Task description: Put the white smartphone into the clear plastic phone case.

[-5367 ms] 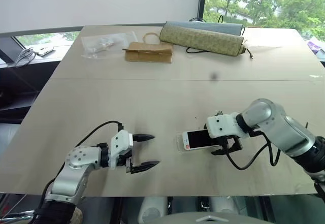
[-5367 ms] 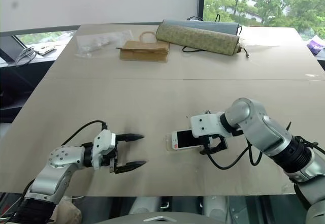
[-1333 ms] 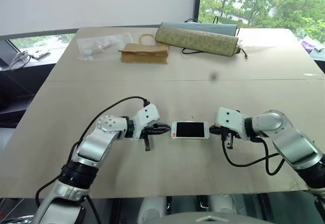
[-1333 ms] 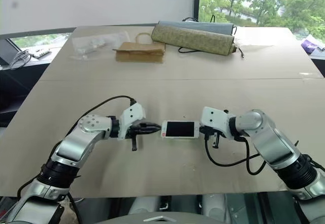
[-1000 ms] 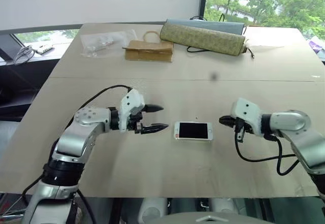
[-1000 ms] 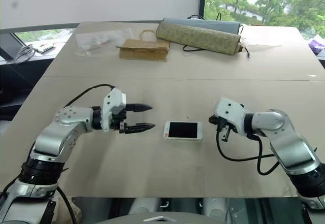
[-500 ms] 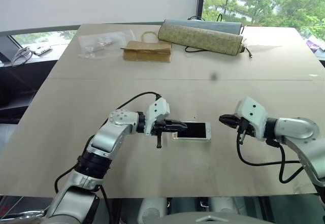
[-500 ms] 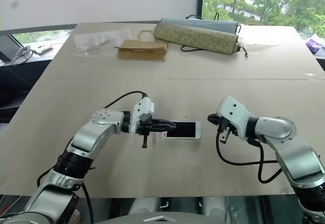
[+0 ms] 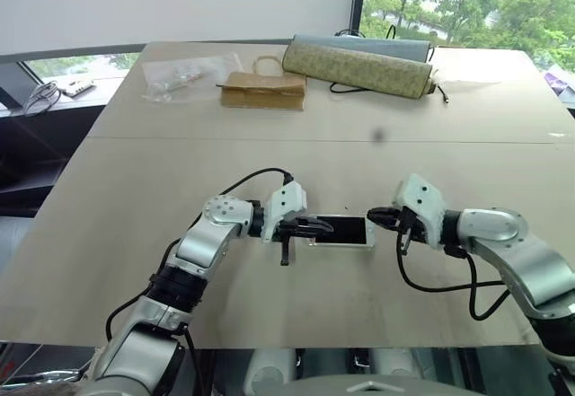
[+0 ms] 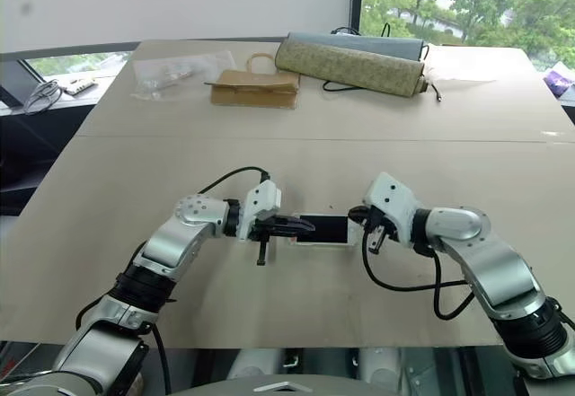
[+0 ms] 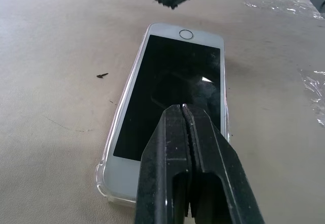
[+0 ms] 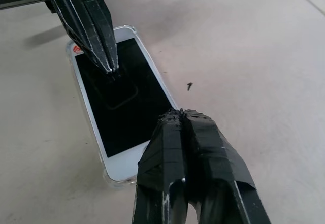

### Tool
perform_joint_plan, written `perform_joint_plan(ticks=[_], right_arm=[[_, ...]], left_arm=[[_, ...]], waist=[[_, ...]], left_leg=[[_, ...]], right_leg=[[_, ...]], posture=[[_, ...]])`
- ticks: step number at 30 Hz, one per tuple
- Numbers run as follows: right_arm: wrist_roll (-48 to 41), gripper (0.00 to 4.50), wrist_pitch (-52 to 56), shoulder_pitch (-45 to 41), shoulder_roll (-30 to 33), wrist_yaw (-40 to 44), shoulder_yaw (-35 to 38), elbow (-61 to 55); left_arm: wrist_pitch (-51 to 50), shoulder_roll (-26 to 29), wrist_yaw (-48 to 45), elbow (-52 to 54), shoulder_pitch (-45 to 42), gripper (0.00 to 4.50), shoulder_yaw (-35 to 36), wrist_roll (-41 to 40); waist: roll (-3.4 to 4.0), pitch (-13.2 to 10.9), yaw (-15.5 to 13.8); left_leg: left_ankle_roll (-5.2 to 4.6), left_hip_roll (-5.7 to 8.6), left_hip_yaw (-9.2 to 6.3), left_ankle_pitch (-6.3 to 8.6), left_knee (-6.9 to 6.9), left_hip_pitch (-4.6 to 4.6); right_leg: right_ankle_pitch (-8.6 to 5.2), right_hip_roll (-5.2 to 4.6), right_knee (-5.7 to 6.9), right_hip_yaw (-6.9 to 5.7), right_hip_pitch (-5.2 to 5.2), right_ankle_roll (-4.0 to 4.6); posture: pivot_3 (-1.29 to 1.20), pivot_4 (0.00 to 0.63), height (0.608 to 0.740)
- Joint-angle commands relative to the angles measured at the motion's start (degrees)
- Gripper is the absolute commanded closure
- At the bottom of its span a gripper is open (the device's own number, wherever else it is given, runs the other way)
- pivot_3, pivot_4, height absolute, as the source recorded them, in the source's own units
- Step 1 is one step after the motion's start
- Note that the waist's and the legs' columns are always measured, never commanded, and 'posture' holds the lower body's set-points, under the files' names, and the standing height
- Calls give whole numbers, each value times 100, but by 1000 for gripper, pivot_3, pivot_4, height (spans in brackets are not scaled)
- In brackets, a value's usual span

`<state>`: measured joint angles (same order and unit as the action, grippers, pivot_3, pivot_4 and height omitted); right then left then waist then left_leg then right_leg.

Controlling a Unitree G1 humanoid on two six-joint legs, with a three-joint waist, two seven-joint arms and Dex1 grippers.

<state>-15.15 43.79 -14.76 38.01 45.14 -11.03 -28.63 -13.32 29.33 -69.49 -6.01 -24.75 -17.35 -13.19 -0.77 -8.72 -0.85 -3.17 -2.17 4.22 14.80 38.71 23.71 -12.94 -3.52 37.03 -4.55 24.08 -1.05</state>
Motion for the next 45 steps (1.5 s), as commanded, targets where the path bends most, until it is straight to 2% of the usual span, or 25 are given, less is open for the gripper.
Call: perform_joint_plan(ticks=[1, 19, 30, 40, 42, 45], right_arm=[[77, 4500, -238, -126, 120, 166, -156, 193], [612, 4500, -187, -851, 624, 1092, -1355, 1155], [1069, 4500, -67, -1271, 371, 1475, -2203, 2105], [1447, 4500, 20, -1279, 121, 1502, -2411, 2783], [1447, 4500, -40, -1260, 88, 1447, -2304, 2722], [1243, 4500, -327, -1178, -24, 1215, -1772, 2429]], left_arm=[[-79, 31, 79, 104, 117, 4474, -76, 130], [-375, 40, 453, 519, 353, 4474, -162, 227], [-637, 14, 646, 728, 443, 4474, -245, 237], [-794, 14, 661, 825, 420, 4474, -238, 256], [-807, 4, 671, 831, 416, 4474, -234, 265], [-811, -13, 679, 815, 401, 4474, -226, 272]], waist=[[0, 0, 2], [-2, 12, 2], [-41, 102, 8], [-48, 219, 7], [-46, 225, 8], [-45, 226, 6]], left_leg=[[0, 0, 1, 0, 0, -1], [-1, -2, -3, 1, 3, -38], [-2, -6, -1, 2, -5, -91], [-1, -7, -4, 3, -15, -110], [-1, -7, -4, 3, -18, -111], [-1, -7, -5, 3, -21, -111]], right_leg=[[0, 0, 0, 0, -1, 0], [-1, -4, 3, -4, -40, 0], [-24, -22, 2, 4, -74, 10], [-23, -51, -3, 12, -86, 15], [-17, -52, -5, 13, -86, 26], [-17, -55, -8, 14, -86, 26]], posture=[[0, 150, 740], [0, 150, 740], [0, 150, 740], [0, 150, 740], [0, 150, 740], [0, 150, 740]])
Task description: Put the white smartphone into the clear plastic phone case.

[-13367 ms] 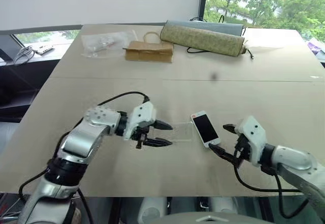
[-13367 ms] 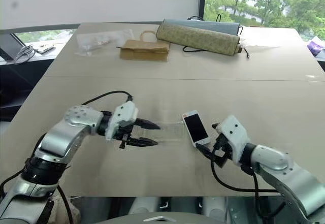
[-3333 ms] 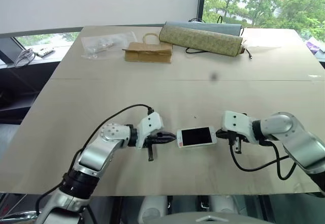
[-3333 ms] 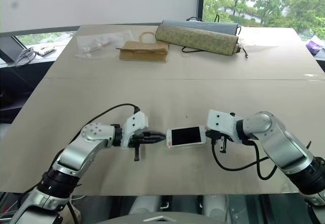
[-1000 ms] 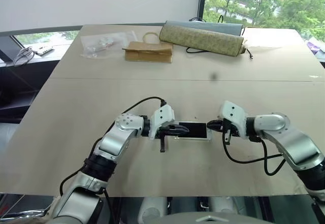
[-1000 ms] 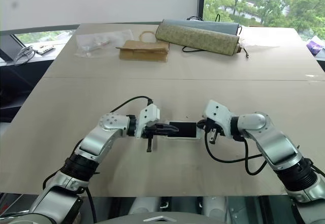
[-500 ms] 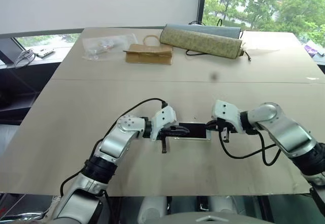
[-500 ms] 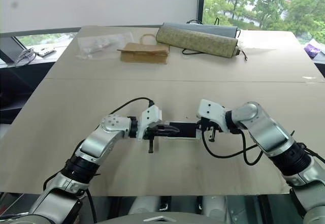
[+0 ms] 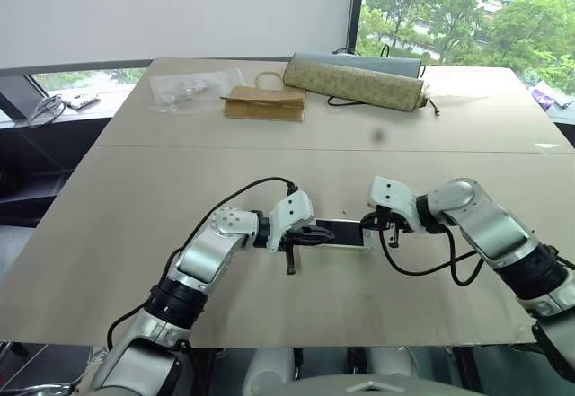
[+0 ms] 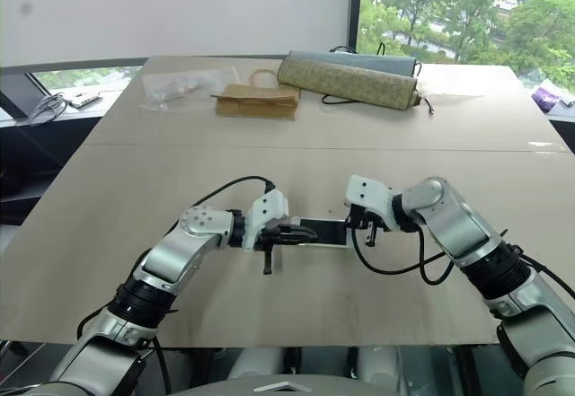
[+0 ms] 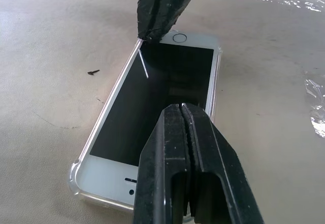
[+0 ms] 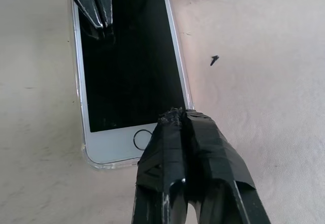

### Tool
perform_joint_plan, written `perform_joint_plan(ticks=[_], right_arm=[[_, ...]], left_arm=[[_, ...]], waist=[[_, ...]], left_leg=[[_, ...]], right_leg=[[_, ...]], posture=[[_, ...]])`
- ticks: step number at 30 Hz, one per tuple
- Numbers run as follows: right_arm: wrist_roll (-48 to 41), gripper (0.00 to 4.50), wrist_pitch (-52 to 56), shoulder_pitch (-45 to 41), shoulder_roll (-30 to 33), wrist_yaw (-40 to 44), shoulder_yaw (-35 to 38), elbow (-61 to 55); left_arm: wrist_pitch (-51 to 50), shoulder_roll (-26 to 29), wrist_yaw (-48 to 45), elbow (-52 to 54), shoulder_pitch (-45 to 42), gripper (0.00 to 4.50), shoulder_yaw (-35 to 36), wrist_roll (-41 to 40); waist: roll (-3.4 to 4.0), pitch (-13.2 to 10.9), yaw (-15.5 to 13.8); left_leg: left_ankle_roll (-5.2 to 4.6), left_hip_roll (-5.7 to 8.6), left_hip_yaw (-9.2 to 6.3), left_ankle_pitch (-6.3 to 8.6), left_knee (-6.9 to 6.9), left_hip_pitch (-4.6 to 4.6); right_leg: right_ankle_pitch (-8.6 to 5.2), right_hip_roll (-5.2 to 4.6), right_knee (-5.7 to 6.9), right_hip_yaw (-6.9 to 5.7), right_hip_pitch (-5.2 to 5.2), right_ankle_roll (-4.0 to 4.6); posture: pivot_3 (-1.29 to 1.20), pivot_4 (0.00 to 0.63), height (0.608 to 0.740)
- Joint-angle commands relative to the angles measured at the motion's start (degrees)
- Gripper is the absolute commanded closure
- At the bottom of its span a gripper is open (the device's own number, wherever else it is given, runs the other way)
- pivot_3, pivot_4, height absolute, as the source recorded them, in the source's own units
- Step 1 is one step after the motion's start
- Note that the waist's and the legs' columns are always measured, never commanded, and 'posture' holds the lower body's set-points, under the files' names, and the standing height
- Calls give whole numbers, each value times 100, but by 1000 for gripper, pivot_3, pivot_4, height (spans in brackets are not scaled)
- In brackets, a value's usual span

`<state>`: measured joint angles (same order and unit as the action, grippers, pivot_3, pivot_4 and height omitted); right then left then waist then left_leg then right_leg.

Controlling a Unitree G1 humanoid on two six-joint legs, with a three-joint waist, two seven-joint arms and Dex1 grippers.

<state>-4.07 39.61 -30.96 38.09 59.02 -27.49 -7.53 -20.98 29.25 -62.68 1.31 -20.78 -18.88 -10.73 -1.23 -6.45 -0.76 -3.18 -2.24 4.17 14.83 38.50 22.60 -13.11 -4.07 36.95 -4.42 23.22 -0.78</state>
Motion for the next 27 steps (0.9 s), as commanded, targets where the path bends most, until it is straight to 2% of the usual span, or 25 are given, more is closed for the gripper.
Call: perform_joint_plan(ticks=[1, 5, 9, 13, 22, 27], right_arm=[[-20, 4500, 54, 494, -79, -224, 125, 133], [-739, 4500, 8, 800, -178, -208, 1061, -875], [-1116, 4500, 364, 1097, 76, -132, 1332, -1675], [-1106, 4500, 491, 1256, 278, -217, 1140, -1846], [-488, 4500, 458, 1238, 790, -204, 375, -1437], [-268, 4500, 466, 1000, 730, -156, -61, -1044]], left_arm=[[-39, -4, -4, 75, 2, 4474, -68, 26], [-17, 4, -5, 53, 2, 4474, -51, 37], [8, 28, -21, 36, 21, 4474, -46, 45], [57, 75, -66, 4, 36, 4474, -47, 53], [93, 94, -88, -17, 17, 4474, -42, 82], [123, 101, -65, -12, 72, 4474, -39, 89]], waist=[[4, -4, -4], [39, -41, -9], [64, -72, -7], [65, -91, -5], [65, -112, -5], [60, -110, -6]], left_leg=[[0, 0, -1, 0, 0, 1], [0, 3, -1, 0, -8, 23], [0, 4, 5, 0, -15, 56], [-1, 5, 0, 0, -15, 71], [-1, 6, -1, 0, -13, 69], [-1, 7, -1, 0, -12, 64]], right_leg=[[0, -1, -1, -1, 0, 0], [1, -5, -9, 0, 14, 1], [3, 0, -9, 4, 42, 1], [2, 5, -14, -8, 50, 0], [-9, 10, -15, -14, 49, -19], [-10, 10, -16, -19, 45, -20]], posture=[[0, 150, 740], [0, 150, 740], [0, 150, 740], [0, 150, 740], [0, 150, 740], [0, 150, 740]])
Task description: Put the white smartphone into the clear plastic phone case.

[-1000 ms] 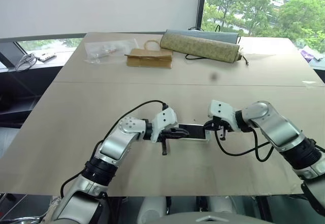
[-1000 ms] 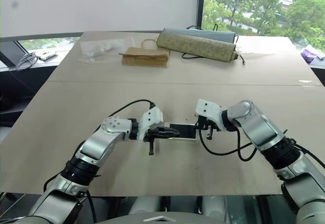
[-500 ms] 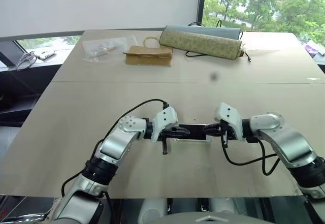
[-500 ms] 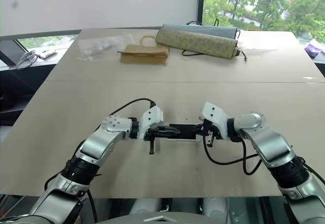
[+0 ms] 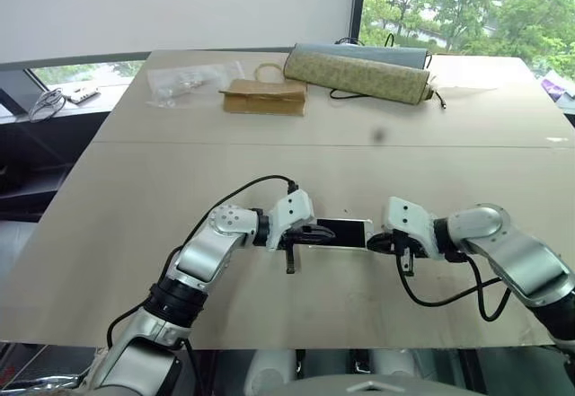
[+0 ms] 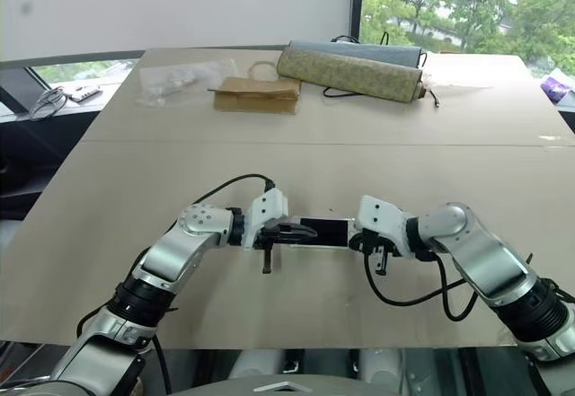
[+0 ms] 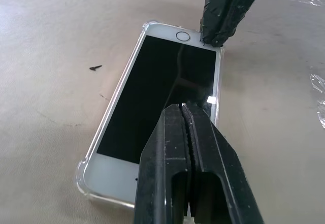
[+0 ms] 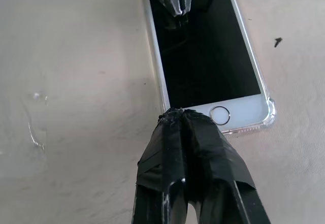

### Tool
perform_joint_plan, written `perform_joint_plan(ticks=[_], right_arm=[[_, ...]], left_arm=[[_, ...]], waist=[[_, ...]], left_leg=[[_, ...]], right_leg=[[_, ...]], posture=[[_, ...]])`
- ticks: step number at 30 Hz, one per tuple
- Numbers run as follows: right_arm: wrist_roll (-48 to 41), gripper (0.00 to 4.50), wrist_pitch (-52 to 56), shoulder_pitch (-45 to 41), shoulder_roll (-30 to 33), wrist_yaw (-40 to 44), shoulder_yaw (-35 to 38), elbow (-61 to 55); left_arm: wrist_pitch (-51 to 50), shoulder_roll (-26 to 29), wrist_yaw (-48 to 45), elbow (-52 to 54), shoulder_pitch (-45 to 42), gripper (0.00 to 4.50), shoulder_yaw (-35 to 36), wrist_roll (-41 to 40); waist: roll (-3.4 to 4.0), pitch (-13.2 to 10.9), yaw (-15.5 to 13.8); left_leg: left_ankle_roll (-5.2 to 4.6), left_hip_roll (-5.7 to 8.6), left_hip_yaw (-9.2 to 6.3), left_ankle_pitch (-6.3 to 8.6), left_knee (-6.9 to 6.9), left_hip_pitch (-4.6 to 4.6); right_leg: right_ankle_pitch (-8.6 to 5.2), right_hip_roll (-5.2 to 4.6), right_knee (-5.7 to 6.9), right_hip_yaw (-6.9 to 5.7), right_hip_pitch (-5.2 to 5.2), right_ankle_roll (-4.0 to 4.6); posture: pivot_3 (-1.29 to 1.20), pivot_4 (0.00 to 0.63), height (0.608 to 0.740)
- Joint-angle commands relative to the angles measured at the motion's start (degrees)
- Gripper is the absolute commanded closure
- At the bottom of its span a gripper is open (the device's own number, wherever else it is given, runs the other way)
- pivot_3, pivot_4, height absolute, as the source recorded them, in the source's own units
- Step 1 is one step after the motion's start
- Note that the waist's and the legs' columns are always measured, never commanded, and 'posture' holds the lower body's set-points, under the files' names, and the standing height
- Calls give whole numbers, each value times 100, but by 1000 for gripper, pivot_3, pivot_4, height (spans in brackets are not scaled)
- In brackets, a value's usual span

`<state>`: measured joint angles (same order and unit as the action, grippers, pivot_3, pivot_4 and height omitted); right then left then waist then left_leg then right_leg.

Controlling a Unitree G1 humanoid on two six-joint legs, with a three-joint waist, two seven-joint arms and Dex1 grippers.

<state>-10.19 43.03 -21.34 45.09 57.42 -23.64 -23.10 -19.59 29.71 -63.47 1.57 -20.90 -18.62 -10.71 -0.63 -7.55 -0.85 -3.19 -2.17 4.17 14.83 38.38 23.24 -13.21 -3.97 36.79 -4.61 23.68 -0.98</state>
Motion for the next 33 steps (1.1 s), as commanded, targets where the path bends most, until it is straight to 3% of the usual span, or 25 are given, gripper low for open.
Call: perform_joint_plan(ticks=[1, 6, 9, 12, 13, 15, 16, 20, 23, 24, 29, 33], right_arm=[[381, 4500, 77, -10, -36, -26, -498, 586], [79, 4500, -302, 149, -385, -286, 122, 421], [-512, 4500, -707, 672, -810, -655, 1237, -156], [-916, 4500, -831, 1103, -1132, -987, 2053, -551], [-1076, 4212, -759, 1209, -1259, -1149, 2320, -656], [-1302, 3757, -683, 1568, -1260, -1233, 2707, -960], [-1306, 3293, -726, 1788, -1183, -1220, 2807, -1103], [-1400, 1264, -988, 2638, -1065, -1276, 3434, -1477], [-1218, 1, -1666, 3360, -1091, -1318, 4152, -1559], [-1269, 0, -1789, 3546, -1123, -1312, 4333, -1598], [-1596, 0, -2057, 4693, -1077, -941, 4994, -1879], [-1636, 0, -2207, 5146, -1096, -932, 5247, -1917]], left_arm=[[-6, 57, 22, -42, 97, 4474, -60, 88], [91, 80, 133, -35, 169, 4474, 77, 67], [230, -157, 215, 297, 278, 4474, 671, -614], [-75, -429, 612, 678, 365, 4474, 1343, -1251], [-105, -421, 662, 781, 414, 4496, 1494, -1352], [-296, -312, 756, 1009, 550, 3979, 1751, -1562], [-380, -241, 767, 1121, 630, 3667, 1856, -1662], [-670, 61, 841, 1542, 975, 1682, 2308, -2045], [-859, 374, 876, 1973, 1456, 272, 2613, -2240], [-920, 457, 896, 2094, 1599, 74, 2683, -2299], [-905, 817, 992, 2599, 2540, 74, 3074, -2266], [-882, 924, 1096, 2748, 3143, 74, 3494, -2336]], waist=[[-3, 2, 4], [-6, 4, 4], [-10, -11, 2], [-3, -46, -1], [-7, -52, -2], [-8, -55, -1], [-9, -55, -1], [-8, -74, 0], [-9, -83, 0], [-8, -84, -1], [-1, -89, 3], [1, -91, 3]], left_leg=[[0, 0, 3, 0, 0, -5], [0, -4, 2, 0, -3, -26], [1, -5, 2, 0, -7, -24], [2, -6, -4, -1, 1, 35], [4, -5, -5, -3, 9, 60], [4, -2, -4, -3, 10, 60], [4, -1, -4, -3, 9, 58], [3, 1, -4, -1, -1, 53], [3, 0, -4, -1, 0, 52], [3, 0, -3, -1, 0, 50], [3, -6, -3, -1, 0, 39], [4, -8, -3, 0, 0, 30]], right_leg=[[0, -1, 0, 0, -2, 0], [-4, -4, 0, 2, -14, -5], [-4, -4, 0, 14, -12, -5], [26, -4, 6, 13, 33, -5], [28, -3, 9, 10, 53, -6], [28, -3, 7, 10, 50, -7], [27, -2, 5, 10, 48, -8], [21, 22, -1, 8, 44, -15], [15, 25, -2, 14, 45, -23], [7, 25, -2, 16, 44, -35], [-8, 8, 0, 22, 39, -15], [-8, 3, 1, 24, 35, -13]], posture=[[0, 150, 740], [0, 150, 740], [0, 150, 740], [0, 150, 740], [0, 150, 740], [0, 150, 740], [0, 150, 740], [0, 150, 740], [0, 150, 740], [0, 150, 740], [0, 150, 740], [0, 150, 740]])
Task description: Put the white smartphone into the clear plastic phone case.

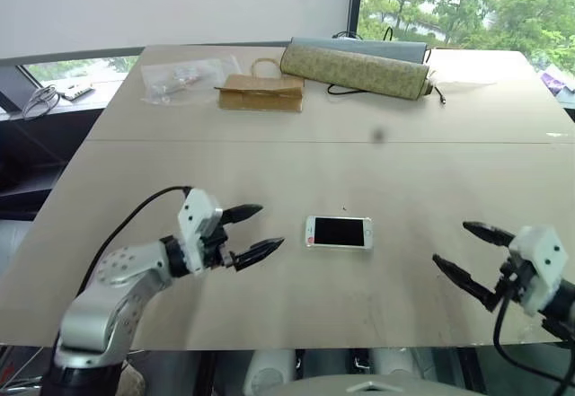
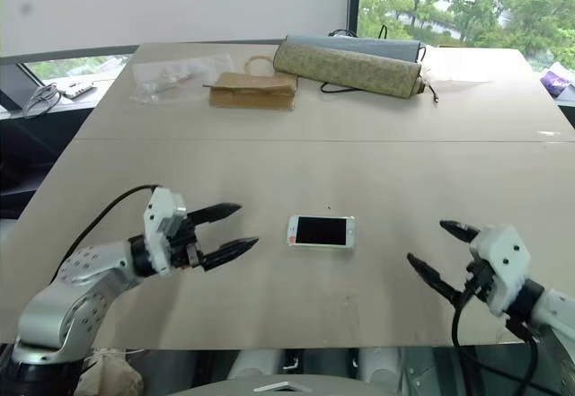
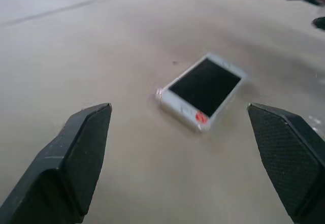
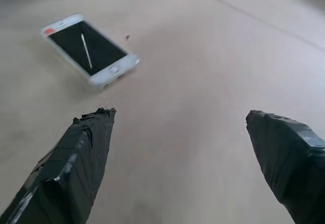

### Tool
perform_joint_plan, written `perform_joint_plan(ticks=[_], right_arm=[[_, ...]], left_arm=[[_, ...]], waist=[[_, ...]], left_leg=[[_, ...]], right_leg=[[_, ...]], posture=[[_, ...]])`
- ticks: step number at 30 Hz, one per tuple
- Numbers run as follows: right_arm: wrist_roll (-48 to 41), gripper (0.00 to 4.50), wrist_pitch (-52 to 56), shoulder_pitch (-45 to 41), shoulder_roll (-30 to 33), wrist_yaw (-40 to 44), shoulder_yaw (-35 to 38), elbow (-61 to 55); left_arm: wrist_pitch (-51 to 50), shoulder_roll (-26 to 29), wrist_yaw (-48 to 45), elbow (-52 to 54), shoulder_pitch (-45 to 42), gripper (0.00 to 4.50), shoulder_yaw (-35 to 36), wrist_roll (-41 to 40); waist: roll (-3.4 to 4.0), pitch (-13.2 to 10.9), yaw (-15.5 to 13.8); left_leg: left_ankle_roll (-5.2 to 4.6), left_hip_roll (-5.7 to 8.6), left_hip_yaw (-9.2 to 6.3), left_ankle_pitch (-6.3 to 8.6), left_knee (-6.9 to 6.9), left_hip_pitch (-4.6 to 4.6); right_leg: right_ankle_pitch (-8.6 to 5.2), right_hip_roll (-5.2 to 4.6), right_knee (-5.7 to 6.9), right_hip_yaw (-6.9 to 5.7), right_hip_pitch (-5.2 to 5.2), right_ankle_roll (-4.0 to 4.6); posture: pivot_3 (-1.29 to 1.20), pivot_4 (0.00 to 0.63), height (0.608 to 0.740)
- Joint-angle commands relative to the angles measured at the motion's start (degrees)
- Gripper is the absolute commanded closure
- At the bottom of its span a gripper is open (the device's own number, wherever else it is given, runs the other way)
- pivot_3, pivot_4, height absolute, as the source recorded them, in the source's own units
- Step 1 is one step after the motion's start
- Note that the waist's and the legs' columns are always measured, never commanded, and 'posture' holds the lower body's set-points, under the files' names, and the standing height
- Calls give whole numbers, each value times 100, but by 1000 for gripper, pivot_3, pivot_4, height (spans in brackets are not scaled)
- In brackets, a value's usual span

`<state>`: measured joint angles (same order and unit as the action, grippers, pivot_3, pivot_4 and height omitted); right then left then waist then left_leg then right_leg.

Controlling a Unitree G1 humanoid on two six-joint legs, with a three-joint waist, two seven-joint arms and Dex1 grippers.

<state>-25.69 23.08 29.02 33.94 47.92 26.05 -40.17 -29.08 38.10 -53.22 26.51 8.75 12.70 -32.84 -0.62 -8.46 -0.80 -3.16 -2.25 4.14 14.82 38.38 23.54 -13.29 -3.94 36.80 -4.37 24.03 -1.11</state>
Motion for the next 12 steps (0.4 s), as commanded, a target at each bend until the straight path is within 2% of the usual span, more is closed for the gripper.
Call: perform_joint_plan(ticks=[1, 7, 12], right_arm=[[-69, 0, -257, 170, 11, 5, 312, -190], [87, 0, -420, 106, 44, -135, 184, 153], [93, 0, -494, -37, 138, -77, 154, 428]], left_arm=[[62, 91, 91, 279, 268, 74, 436, -146], [272, 141, -100, 573, 1053, 74, 586, -132], [473, 185, -275, 518, 1333, 74, 582, -66]], waist=[[1, -1, -4], [2, -3, 0], [6, -6, -18]], left_leg=[[0, 0, 0, 0, 0, -2], [1, 3, 0, 1, 0, 9], [0, 3, 1, 1, 0, 14]], right_leg=[[0, -2, 0, 0, -1, 1], [-1, -11, -6, -2, 6, 1], [-1, -12, -8, -4, 13, 2]], posture=[[0, 150, 740], [0, 150, 740], [0, 150, 740]])
